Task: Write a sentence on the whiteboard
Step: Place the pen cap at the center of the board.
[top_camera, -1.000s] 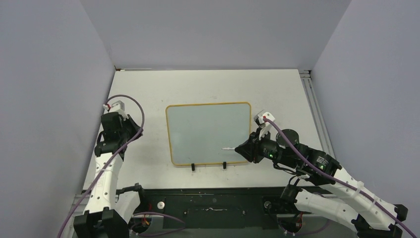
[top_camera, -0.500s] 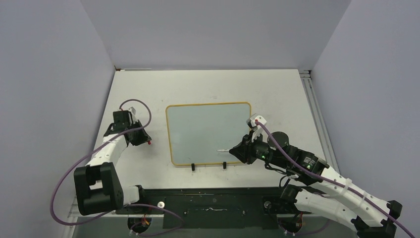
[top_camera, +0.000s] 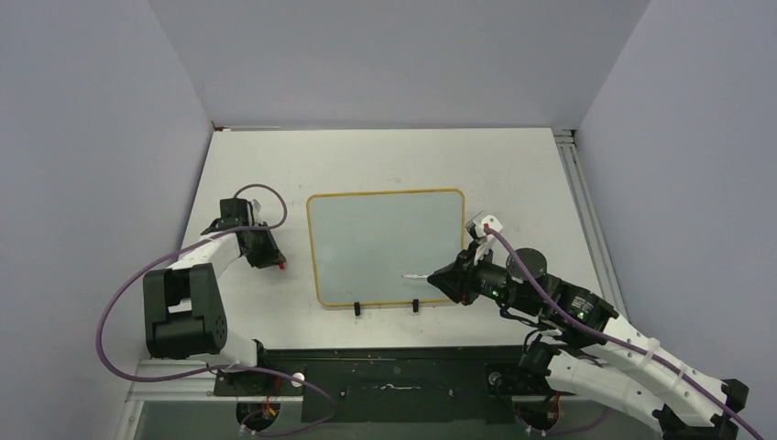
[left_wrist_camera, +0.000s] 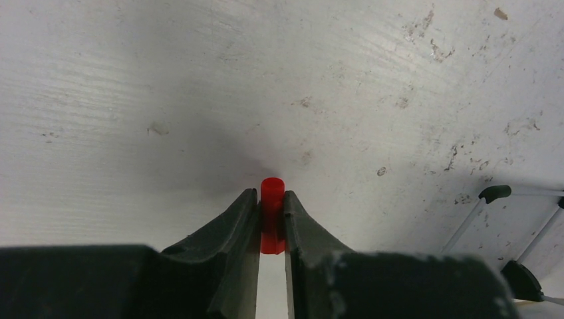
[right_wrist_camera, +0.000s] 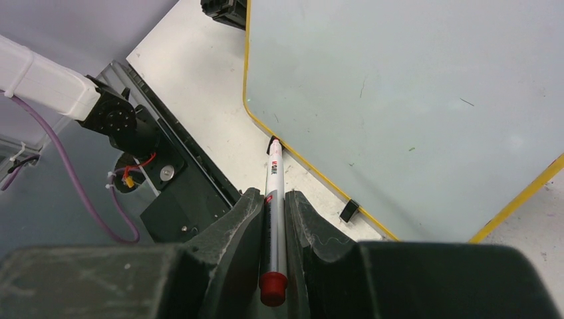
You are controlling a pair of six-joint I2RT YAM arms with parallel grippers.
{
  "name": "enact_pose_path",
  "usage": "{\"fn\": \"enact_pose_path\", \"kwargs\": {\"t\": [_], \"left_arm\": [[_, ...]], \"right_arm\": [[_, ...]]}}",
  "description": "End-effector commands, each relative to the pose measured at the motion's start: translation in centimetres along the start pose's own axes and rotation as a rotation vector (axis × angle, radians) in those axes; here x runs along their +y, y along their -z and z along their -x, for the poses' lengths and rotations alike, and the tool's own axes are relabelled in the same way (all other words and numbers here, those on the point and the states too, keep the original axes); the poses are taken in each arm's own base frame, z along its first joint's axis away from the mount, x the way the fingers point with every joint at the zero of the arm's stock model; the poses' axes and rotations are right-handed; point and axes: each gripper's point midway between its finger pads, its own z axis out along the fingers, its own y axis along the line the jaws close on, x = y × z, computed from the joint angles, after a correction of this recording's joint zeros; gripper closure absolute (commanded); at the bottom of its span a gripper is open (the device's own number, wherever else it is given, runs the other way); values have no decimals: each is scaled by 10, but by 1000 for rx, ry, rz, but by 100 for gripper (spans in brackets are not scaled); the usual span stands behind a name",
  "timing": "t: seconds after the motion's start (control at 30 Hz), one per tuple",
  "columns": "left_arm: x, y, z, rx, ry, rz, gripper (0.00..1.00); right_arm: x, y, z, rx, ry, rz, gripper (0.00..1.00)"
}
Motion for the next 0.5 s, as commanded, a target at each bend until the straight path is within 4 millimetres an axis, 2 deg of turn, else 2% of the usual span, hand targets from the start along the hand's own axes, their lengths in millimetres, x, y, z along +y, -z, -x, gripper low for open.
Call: {"fn": "enact_pose_path", "kwargs": {"t": [0.0, 0.23, 0.47], "left_arm": [[-10, 3, 15, -20, -29, -30, 83], [-10, 5, 16, -22, -32, -29, 68], [-12, 14, 23, -65, -42, -30, 57]], "right_arm": [[-3, -1, 4, -30, 3, -14, 95], [-4, -4, 1, -23, 1, -14, 95], [-4, -2, 1, -23, -7, -18, 95]]}}
